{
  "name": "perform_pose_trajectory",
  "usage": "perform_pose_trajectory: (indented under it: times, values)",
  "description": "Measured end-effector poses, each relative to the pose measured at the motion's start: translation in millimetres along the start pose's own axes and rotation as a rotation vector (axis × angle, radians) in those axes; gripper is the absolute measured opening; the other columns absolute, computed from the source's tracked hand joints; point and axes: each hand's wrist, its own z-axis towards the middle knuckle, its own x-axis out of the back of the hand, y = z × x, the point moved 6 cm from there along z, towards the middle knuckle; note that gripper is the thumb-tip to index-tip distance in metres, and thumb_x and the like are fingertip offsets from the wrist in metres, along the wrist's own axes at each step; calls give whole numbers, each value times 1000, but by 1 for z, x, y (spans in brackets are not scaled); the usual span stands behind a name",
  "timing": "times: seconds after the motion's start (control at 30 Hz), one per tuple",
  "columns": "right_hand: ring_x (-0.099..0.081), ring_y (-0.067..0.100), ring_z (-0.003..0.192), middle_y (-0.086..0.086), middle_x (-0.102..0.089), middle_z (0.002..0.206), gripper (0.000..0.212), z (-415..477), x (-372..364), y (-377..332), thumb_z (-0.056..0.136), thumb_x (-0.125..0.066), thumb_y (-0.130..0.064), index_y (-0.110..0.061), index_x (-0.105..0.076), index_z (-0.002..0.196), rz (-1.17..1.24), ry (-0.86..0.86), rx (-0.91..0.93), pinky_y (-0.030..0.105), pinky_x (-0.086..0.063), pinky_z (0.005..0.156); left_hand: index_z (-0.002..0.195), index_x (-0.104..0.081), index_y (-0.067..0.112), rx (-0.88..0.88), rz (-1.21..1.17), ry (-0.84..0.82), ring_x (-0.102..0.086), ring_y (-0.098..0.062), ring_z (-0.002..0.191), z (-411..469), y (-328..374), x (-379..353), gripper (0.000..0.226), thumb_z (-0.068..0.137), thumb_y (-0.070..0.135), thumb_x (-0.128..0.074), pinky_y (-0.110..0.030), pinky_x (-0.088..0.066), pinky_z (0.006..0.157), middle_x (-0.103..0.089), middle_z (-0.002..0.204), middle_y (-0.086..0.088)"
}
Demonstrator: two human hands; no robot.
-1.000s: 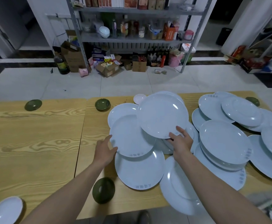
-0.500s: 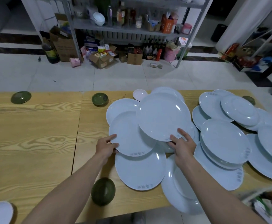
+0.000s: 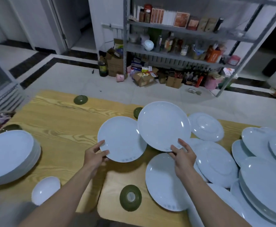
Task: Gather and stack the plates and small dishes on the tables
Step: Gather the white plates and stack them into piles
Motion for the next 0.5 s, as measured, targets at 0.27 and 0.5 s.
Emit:
perform_pose_trajectory:
  times: [0.27, 0.5]
  values:
    - [-69, 29, 102, 16, -64, 123, 38, -42, -86, 68, 81, -71, 12, -19, -68, 103, -70, 4, 1, 21, -59, 60, 131, -61, 13, -3, -3, 23, -70, -11, 63, 52, 16, 118, 55, 81, -9, -70, -46, -60, 79, -62, 124, -6]
    - [-69, 25, 101, 11, -65, 120, 40, -73, -124, 108, 82, -72, 10, -17, -67, 112, -104, 77, -22, 25, -61, 68, 136, -55, 6, 41, 4, -87, -64, -18, 86, 79, 13, 162, 58, 82, -13, -66, -24, -59, 56, -58, 127, -9]
